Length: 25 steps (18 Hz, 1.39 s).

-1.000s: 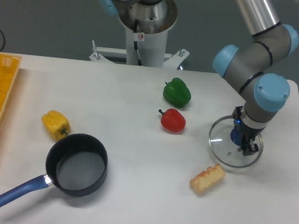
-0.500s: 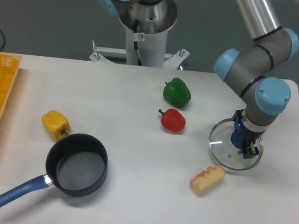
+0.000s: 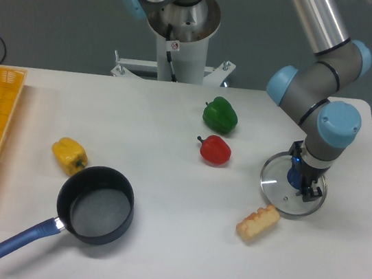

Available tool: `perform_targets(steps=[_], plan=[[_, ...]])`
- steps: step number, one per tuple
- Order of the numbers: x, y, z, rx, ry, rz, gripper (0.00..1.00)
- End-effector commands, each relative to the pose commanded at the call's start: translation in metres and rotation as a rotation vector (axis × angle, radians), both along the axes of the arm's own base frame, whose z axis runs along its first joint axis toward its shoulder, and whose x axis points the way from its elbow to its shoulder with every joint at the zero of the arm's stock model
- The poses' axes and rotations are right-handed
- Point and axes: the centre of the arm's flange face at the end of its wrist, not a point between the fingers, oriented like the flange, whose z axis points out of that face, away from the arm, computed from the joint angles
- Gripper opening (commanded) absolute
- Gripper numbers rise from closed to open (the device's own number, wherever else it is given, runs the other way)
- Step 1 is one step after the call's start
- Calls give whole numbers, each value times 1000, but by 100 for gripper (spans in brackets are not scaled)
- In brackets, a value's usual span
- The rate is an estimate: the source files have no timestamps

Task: Place the lid on the table
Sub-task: 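Lower the held glass lid flat onto the table, then hold the lid on the table and open the gripper off the knob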

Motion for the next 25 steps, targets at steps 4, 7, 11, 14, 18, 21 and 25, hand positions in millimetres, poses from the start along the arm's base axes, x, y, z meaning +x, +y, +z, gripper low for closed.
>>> perform_targets(steps=[4, 7, 11, 14, 18, 21, 25], plan=[[0, 0, -1, 0, -1, 0, 63], [0, 1, -1, 0, -1, 0, 63], [0, 0, -3, -1, -3, 2, 63], [-2, 0, -3, -1, 0, 0, 63], [-3, 1, -4, 2, 7, 2, 63], [-4, 1, -4, 3, 9, 2, 63], [-4, 0, -4, 3, 9, 3, 63]])
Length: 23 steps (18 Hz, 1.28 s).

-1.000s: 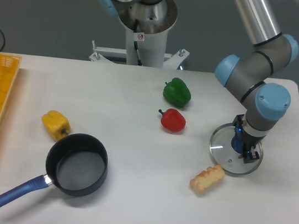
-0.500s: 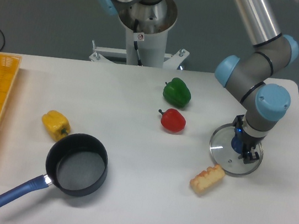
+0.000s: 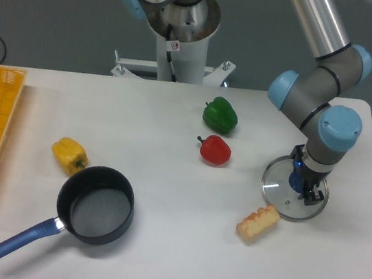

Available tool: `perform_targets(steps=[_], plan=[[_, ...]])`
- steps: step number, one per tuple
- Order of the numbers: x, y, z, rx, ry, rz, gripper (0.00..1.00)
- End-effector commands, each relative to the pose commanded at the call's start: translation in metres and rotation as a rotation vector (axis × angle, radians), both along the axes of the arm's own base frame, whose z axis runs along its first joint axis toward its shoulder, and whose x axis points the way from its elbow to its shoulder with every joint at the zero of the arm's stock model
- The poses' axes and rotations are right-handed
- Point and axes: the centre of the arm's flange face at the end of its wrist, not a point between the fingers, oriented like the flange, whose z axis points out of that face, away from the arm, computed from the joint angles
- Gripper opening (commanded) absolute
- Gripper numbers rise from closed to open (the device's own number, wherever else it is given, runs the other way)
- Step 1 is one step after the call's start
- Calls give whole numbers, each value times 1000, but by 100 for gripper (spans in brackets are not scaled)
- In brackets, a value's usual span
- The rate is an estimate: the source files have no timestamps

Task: Place the lid on the table
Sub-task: 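Hold the lid on the table and open the gripper off the knob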

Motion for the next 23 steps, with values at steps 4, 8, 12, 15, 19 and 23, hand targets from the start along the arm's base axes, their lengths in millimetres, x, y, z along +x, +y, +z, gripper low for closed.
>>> perform_targets(steps=[4, 8, 12, 15, 19, 23], plan=[[-1, 0, -1, 1, 3, 0, 63], [-1, 0, -4, 0, 0, 0, 63], [-2, 0, -5, 0, 0, 2, 63], [-3, 0, -5, 0, 0, 3, 64], [-3, 0, -5, 0, 0, 3, 76], [-3, 0, -5, 1, 1, 3, 83]])
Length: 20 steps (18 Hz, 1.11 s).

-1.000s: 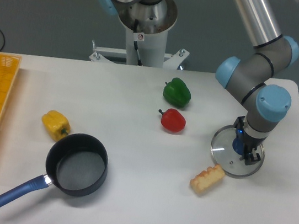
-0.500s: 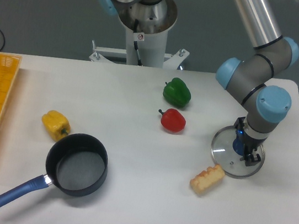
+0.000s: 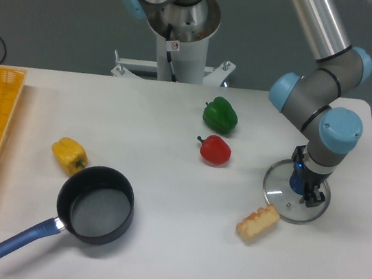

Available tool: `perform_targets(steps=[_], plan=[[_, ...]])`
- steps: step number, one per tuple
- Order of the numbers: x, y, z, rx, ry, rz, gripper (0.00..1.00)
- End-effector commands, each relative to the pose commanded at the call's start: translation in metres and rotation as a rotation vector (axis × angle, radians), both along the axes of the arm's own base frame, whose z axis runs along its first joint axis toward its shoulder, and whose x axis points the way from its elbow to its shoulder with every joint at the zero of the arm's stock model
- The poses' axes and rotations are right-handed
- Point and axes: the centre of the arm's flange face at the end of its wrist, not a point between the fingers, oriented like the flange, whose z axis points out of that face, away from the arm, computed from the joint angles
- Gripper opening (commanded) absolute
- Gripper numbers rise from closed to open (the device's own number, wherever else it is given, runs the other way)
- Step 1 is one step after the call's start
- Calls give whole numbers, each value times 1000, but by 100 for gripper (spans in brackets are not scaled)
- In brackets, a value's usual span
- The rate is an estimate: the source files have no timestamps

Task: Place the lid on the table
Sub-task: 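Hold the lid on the table and open the gripper off the knob, then raise the open gripper up off the lid knob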

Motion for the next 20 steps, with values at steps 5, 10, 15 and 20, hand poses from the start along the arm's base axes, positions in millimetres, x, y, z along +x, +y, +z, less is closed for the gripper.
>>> perform_targets(steps=[5, 10, 15, 20], plan=[[1, 1, 0, 0, -1, -2, 83], [2, 1, 4, 1, 3, -3, 92], [5, 0, 15, 3, 15, -6, 100], [11, -4, 49, 11, 58, -7, 100]])
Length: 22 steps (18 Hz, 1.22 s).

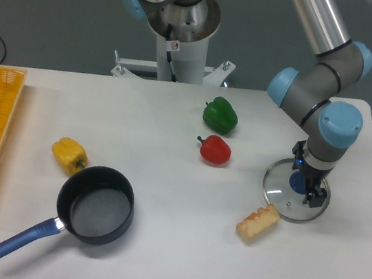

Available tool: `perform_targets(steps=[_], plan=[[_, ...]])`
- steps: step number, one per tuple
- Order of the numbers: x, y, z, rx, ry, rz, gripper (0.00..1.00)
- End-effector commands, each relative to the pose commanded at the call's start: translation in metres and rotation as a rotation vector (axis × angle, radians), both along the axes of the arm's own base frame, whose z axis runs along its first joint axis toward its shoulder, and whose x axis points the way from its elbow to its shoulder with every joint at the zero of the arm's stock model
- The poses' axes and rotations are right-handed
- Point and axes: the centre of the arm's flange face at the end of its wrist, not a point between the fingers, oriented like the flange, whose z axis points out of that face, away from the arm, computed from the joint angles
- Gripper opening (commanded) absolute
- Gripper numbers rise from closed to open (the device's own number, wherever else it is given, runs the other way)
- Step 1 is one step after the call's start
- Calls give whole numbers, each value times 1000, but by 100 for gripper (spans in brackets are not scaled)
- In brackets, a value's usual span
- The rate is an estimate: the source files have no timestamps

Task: Place the lid on the table
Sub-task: 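Raise the open gripper up off the lid knob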

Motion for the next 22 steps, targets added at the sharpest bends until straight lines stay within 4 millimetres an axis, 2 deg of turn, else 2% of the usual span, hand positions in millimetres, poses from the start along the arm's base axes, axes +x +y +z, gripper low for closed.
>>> perform_targets(steps=[8, 11, 17, 22], plan=[[18, -3, 42, -4, 3, 27, 100], [18, -2, 54, -16, -41, 14, 100], [30, 33, 71, 5, -32, -39, 100], [31, 43, 74, 8, -25, -44, 100]])
